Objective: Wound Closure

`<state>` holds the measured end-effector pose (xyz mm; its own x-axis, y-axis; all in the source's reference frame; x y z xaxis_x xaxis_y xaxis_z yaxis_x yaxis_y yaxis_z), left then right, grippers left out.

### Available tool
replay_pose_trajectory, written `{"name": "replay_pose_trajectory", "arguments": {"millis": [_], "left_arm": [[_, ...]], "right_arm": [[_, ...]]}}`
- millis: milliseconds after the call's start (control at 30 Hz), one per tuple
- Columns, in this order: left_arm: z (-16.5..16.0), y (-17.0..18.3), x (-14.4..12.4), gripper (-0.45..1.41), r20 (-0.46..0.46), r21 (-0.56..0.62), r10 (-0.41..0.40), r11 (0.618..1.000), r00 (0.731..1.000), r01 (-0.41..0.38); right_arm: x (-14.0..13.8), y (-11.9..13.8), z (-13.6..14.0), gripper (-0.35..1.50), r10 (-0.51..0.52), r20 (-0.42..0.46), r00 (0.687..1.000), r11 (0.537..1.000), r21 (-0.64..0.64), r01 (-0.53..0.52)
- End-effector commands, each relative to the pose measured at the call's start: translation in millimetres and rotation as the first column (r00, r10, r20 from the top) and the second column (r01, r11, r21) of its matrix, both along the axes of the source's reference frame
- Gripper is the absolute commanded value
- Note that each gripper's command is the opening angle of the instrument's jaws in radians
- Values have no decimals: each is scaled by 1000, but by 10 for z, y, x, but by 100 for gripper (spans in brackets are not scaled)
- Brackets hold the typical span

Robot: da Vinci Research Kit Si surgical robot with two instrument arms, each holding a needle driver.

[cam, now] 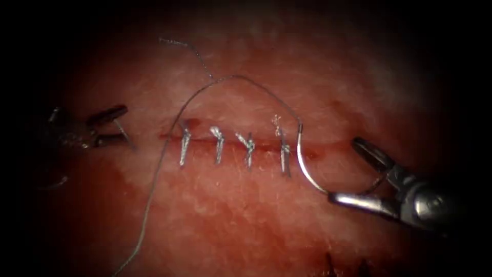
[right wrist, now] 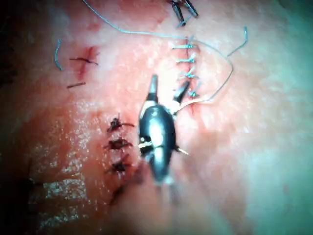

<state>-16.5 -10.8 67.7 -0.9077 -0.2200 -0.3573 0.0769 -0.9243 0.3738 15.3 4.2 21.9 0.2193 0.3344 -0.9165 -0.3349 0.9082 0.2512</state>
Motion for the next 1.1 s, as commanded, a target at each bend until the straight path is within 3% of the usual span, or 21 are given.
{"name": "replay_pose_trajectory", "arguments": {"millis": [33, 133, 200, 267, 300, 433, 533, 633, 667, 700, 733, 800, 900, 933, 1033, 1100], "left_arm": [[3, -14, -4, 22, -26, 1, 22, 1000, 999, -22], [-1, -17, -1, 27, -91, -16, 89, 996, 992, -91], [-6, -18, 5, 30, -99, -11, 79, 997, 992, -81], [-12, -20, 11, 49, -99, -6, 78, 997, 992, -79], [-16, -22, 15, 61, -88, -9, 84, 996, 993, -85], [-30, -31, 23, 72, -12, 18, 45, 999, 999, -45], [-43, -38, 21, 106, 74, 87, -22, 996, 997, 16], [-64, -36, 11, 111, 178, 134, -136, 984, 975, 113], [-72, -34, 7, 109, 222, 166, -214, 970, 951, 179], [-83, -30, 2, 96, 277, 214, -319, 940, 906, 265], [-91, -27, -3, 78, 312, 237, -366, 924, 877, 301], [-107, -20, -12, 71, 396, 288, -426, 899, 814, 330], [-132, -11, -27, 57, 546, 365, -419, 898, 725, 243], [-145, -7, -39, 49, 603, 412, -430, 889, 672, 199], [-159, -2, -55, 49, 628, 481, -466, 862, 624, 159], [-164, -2, -65, 49, 641, 515, -482, 847, 597, 131]], "right_arm": [[6, -10, 3, 130, -1, -2, 1000, 1000, 1, 1], [6, -10, 3, 130, -4, -1, 1000, 1000, -4, 4], [6, -10, 3, 130, -4, -1, 1000, 1000, -4, 4], [6, -10, 3, 130, -4, -1, 1000, 1000, -4, 4], [6, -10, 3, 130, -4, -1, 1000, 1000, -4, 4], [6, -10, 4, 130, -4, 0, 1000, 1000, -4, 4], [6, -10, 4, 130, -5, 1, 1000, 1000, -10, 5], [6, -10, 3, 128, -7, 3, 1000, 1000, -9, 7], [6, -10, 4, 126, -3, -1, 1000, 1000, -11, 3], [6, -9, 3, 121, 3, -6, 1000, 1000, -7, -3], [6, -8, 3, 114, 5, -8, 1000, 1000, -1, -5], [5, -5, 2, 86, -19, 20, 1000, 1000, 14, 19], [5, 3, 2, 69, -53, 51, 997, 998, 25, 52], [4, 10, 3, 59, -90, 73, 993, 996, 8, 90], [2, 27, 4, 22, -185, 111, 976, 983, 14, 185], [2, 35, 3, 12, -226, 109, 968, 974, 11, 226]]}}
